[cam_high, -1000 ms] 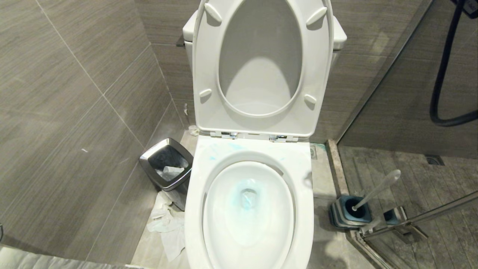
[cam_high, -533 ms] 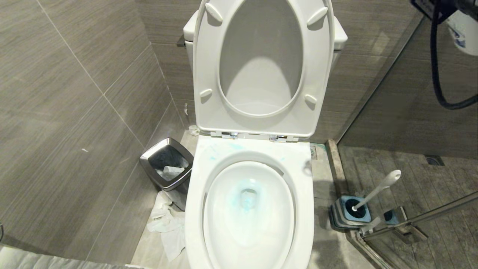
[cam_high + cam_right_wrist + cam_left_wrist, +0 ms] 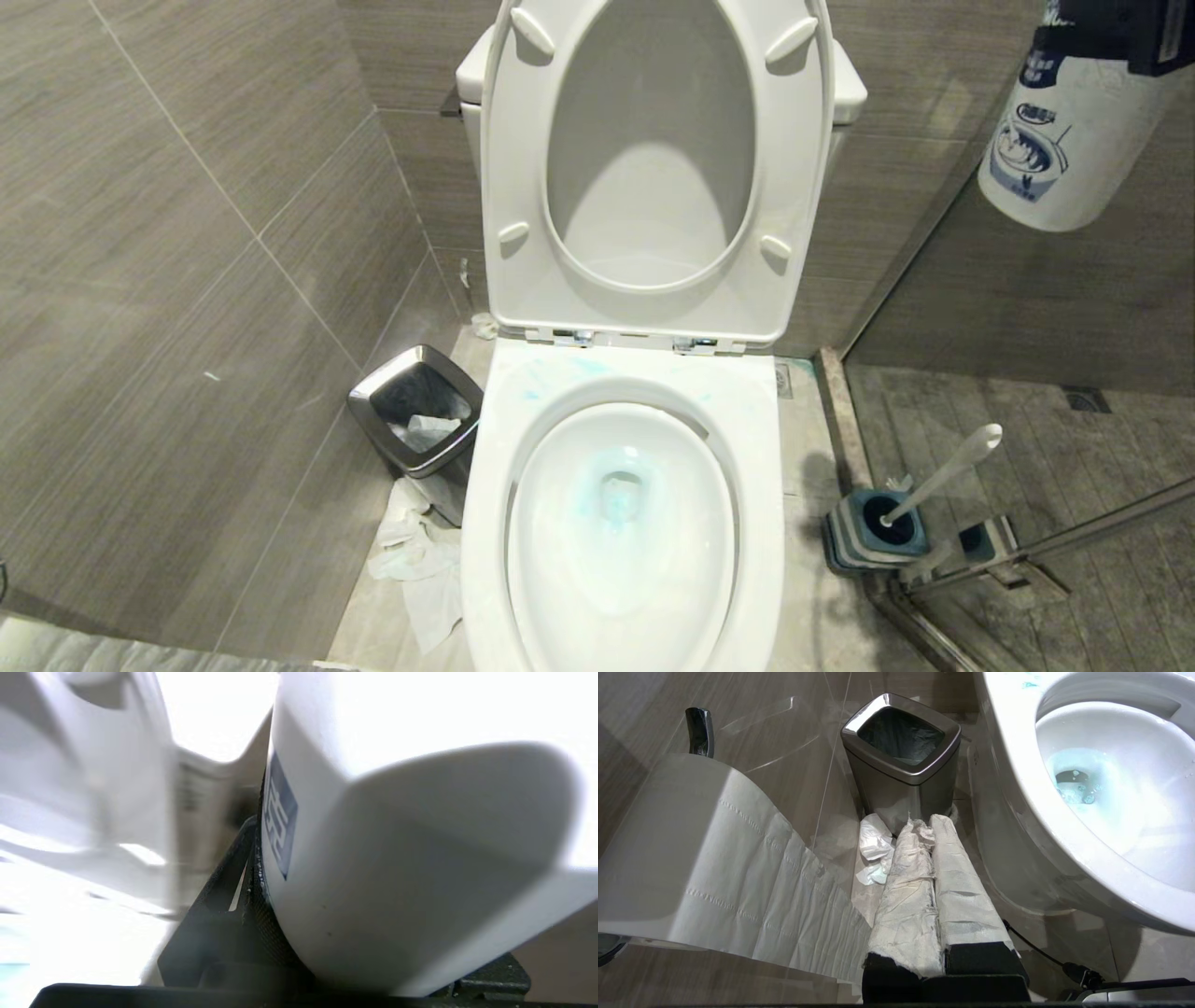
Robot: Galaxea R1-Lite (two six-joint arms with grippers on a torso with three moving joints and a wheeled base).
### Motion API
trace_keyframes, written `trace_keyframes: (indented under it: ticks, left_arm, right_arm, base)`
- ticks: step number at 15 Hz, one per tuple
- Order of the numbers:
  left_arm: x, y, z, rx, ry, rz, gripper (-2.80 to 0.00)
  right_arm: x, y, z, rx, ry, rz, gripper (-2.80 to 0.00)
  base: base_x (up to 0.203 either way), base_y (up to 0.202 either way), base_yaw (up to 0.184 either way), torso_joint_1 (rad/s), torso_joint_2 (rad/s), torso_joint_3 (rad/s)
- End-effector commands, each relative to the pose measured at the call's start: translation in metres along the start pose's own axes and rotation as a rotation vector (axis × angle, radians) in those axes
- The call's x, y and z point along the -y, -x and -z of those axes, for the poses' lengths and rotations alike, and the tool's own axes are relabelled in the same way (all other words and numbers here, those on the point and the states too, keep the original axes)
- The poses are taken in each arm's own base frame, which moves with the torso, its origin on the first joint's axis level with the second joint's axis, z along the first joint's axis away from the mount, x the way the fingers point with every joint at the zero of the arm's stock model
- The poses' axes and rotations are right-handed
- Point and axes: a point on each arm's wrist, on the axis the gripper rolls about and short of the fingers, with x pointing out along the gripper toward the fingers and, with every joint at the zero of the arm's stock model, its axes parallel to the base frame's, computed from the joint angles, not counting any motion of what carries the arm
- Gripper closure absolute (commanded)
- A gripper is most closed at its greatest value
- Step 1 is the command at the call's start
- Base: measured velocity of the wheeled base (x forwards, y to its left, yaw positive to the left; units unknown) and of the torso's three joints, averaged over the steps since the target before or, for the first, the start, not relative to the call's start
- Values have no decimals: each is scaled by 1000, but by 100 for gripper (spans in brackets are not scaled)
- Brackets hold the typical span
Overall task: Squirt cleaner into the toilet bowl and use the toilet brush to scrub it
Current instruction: Place the cleaning agent on the floor
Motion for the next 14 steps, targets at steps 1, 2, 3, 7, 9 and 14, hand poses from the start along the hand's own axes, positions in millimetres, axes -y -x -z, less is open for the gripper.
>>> trace_keyframes:
  ticks: [1, 2, 3, 7, 9, 14]
  left_arm:
    - [0, -1, 2, -8, -1, 0, 0]
    - [0, -1, 2, -8, 0, 0, 0]
    - [0, -1, 2, -8, -1, 0, 0]
    - [0, -1, 2, -8, -1, 0, 0]
    - [0, -1, 2, -8, 0, 0, 0]
    - [0, -1, 2, -8, 0, 0, 0]
  right_arm:
    - [11, 7, 8, -25, -185, 26, 0]
    - [11, 4, 14, -45, -226, 28, 0]
    - [12, 2, 18, -47, -250, 32, 0]
    - [-2, -22, 62, -35, -246, 48, 0]
    - [-15, -36, 94, -21, -240, 53, 0]
    - [-40, -74, 153, -69, -247, 46, 0]
  base:
    - [0, 0, 0, 0, 0, 0]
    - [0, 0, 0, 0, 0, 0]
    - [0, 0, 0, 0, 0, 0]
    - [0, 0, 0, 0, 0, 0]
    - [0, 0, 0, 0, 0, 0]
    - [0, 0, 0, 0, 0, 0]
